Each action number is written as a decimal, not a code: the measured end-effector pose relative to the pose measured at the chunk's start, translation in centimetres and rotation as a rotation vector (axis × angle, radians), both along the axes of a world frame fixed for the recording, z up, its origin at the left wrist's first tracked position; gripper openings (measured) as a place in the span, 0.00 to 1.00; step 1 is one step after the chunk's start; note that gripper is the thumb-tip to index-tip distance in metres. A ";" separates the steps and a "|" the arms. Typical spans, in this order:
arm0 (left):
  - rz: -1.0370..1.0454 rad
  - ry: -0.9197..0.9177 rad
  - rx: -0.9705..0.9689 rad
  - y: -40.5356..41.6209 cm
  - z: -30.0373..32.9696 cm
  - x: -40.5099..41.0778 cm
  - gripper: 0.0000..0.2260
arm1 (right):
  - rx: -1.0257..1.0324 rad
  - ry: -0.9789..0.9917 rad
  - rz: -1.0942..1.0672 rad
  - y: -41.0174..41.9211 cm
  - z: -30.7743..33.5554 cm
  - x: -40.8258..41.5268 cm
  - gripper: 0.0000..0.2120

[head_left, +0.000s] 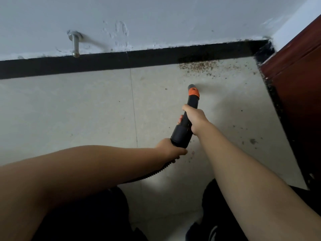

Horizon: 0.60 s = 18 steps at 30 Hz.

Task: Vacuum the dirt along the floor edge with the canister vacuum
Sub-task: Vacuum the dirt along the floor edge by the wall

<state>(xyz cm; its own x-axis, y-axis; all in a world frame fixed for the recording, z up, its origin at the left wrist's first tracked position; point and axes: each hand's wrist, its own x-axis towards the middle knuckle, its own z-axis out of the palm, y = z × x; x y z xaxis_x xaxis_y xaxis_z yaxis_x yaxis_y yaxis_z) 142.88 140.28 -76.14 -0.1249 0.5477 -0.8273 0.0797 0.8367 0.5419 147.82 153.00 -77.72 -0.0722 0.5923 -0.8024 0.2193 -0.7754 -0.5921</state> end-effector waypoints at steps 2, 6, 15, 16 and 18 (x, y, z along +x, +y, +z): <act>0.018 0.010 -0.008 0.0 0.0 -0.3 0.13 | -0.015 0.030 0.021 0.0 -0.1 -0.6 0.05; 0.088 0.040 -0.057 -2.1 0.1 -1.7 0.14 | -0.048 0.080 0.120 -1.9 -0.4 -3.2 0.05; 0.093 0.053 -0.064 -2.0 -0.5 -2.2 0.14 | -0.022 0.065 0.110 -1.8 -0.6 -4.0 0.05; 0.070 0.051 -0.055 -1.2 -0.6 -2.0 0.15 | -0.018 0.050 0.084 -1.1 -0.5 -3.4 0.05; 0.022 0.046 -0.034 0.4 -0.9 -1.5 0.14 | -0.007 0.017 0.035 0.3 -0.4 -2.1 0.06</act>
